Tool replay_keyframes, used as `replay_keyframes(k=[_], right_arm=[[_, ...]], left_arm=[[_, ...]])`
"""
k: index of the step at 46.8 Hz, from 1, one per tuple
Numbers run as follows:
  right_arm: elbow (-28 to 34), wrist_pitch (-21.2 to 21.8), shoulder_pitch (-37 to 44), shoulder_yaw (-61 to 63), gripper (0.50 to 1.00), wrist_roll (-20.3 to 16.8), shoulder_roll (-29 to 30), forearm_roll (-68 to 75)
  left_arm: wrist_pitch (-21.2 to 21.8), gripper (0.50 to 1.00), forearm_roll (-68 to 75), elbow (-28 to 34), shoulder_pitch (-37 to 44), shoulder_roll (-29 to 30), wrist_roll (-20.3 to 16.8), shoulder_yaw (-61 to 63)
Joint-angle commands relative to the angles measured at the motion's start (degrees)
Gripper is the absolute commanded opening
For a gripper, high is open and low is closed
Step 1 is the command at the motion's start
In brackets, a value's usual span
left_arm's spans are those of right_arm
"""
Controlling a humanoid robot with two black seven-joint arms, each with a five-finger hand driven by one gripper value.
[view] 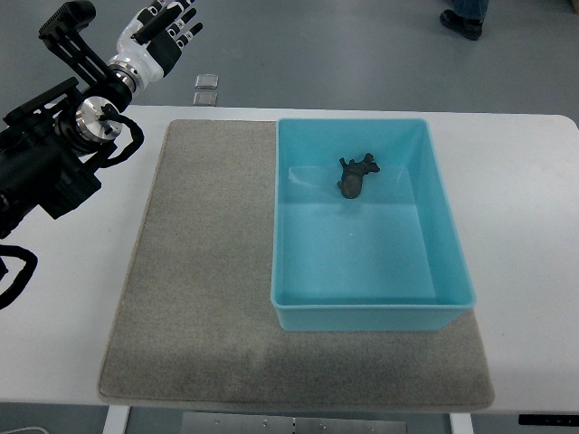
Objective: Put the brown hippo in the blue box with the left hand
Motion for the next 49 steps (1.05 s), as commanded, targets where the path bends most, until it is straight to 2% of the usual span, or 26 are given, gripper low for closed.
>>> replay_keyframes(k=[1, 21, 31, 49], right_arm=[[0.00, 0.00, 0.00, 0.00, 0.936, 0.00, 0.00, 0.00], [0.00, -0.09, 0.00, 0.00, 0.936, 0.00, 0.00, 0.09], [5.62, 1.05, -0.35, -0.18, 0.936, 0.00, 0.00, -0.26], [6.41, 1.14, -0.35, -0.18, 0.936, -0.17, 0.00, -0.18]], left_arm=[[-0.23, 0.994, 0.02, 0.06, 0.19, -0.04, 0.00, 0.01], [-0.23, 0.994, 0.02, 0.06, 0.01, -0.31, 0.09, 0.01], [0.03, 0.994, 0.02, 0.06, -0.34, 0.22, 0.09, -0.08], [-0.14, 0.994, 0.02, 0.06, -0.34, 0.83, 0.09, -0.08]])
